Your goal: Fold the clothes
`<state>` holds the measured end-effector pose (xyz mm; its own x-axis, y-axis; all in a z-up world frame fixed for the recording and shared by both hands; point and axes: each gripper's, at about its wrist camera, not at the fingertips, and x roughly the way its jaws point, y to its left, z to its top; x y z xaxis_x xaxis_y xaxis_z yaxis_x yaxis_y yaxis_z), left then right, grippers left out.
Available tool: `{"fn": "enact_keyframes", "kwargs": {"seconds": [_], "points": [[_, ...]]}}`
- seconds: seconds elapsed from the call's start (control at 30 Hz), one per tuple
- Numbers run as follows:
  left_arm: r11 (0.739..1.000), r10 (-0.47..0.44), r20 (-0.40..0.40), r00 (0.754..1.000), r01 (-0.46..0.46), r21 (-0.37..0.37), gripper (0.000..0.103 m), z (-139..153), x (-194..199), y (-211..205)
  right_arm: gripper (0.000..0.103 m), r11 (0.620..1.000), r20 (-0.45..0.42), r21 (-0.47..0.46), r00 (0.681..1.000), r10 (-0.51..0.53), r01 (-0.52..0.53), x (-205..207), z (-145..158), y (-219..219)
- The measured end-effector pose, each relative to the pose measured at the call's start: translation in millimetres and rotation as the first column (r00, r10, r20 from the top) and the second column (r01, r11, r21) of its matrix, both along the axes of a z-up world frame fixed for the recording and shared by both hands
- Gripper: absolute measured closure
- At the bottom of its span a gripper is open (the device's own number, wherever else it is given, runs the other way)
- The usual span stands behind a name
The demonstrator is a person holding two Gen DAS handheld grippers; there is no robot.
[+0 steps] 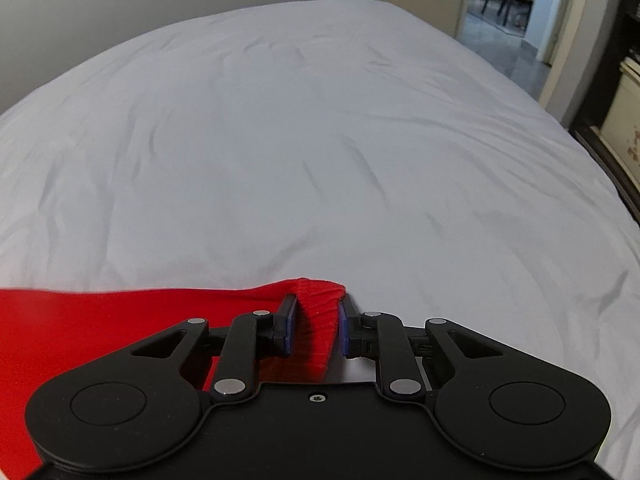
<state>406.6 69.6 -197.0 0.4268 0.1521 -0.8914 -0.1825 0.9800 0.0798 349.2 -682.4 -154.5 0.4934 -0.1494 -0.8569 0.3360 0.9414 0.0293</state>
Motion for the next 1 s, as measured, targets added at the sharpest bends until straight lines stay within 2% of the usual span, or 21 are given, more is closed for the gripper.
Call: {"fn": "enact_keyframes", "kwargs": {"seconds": [0.03, 0.07, 0.13, 0.17, 0.23, 0.33, 0.4, 0.53, 0.63, 0.77, 0.93, 1.0], "points": [[1.000, 0.009, 0.001, 1.000, -0.009, -0.009, 0.101, 1.3, 0.2, 1.6, 0.061, 1.000, 0.005, 0.003, 1.000, -0.019, 0.019, 2.0, 1.3, 1.9], [1.000, 0.019, 0.005, 1.000, -0.019, -0.019, 0.101, 3.8, -0.1, 2.7, 0.057, 0.999, 0.009, 0.007, 0.999, -0.038, 0.038, 3.9, 2.7, 3.8], [1.000, 0.001, 0.017, 1.000, -0.001, -0.006, 0.100, 9.2, -1.8, 0.7, 0.055, 0.997, 0.016, 0.021, 0.998, -0.068, 0.068, 5.1, 9.1, 5.3], [0.999, -0.025, 0.037, 0.999, 0.024, 0.033, 0.098, 15.1, -4.8, -2.2, 0.055, 0.996, 0.025, 0.037, 0.996, -0.082, 0.081, 0.6, 14.1, 2.9], [0.997, -0.050, 0.077, 0.996, 0.045, 0.068, 0.085, 24.6, -11.7, -3.3, 0.048, 0.992, 0.043, 0.070, 0.993, -0.110, 0.107, -8.6, 24.2, -1.7], [0.998, -0.063, 0.147, 0.987, 0.062, 0.011, 0.076, 43.5, -27.4, 3.9, 0.036, 0.984, 0.044, 0.087, 0.986, -0.160, 0.156, -27.9, 39.9, -2.2], [0.996, -0.075, 0.188, 0.979, 0.083, -0.032, 0.073, 61.0, -45.6, 9.5, 0.034, 0.977, 0.045, 0.099, 0.980, -0.193, 0.188, -40.9, 50.3, -2.5], [0.982, -0.152, 0.204, 0.967, 0.170, -0.076, 0.071, 82.6, -75.2, 6.4, 0.031, 0.969, 0.039, 0.094, 0.972, -0.231, 0.227, -50.6, 68.2, 2.1], [0.964, -0.206, 0.214, 0.955, 0.236, -0.125, 0.069, 97.9, -107.1, -0.8, 0.031, 0.952, 0.059, 0.160, 0.960, -0.273, 0.260, -53.8, 77.5, 10.1], [0.949, -0.247, 0.199, 0.948, 0.278, -0.147, 0.066, 105.7, -132.9, -11.4, 0.031, 0.936, 0.081, 0.208, 0.949, -0.305, 0.283, -42.2, 84.1, 20.2], [0.943, -0.276, 0.170, 0.946, 0.300, -0.142, 0.066, 110.0, -146.3, -15.9, 0.031, 0.963, 0.076, 0.091, 0.962, -0.261, 0.254, -28.0, 85.5, 32.2], [0.934, -0.286, 0.163, 0.944, 0.313, -0.173, 0.066, 109.9, -147.9, -16.0, 0.031, 0.968, 0.071, 0.062, 0.967, -0.246, 0.242, -26.4, 85.1, 34.1]]}}
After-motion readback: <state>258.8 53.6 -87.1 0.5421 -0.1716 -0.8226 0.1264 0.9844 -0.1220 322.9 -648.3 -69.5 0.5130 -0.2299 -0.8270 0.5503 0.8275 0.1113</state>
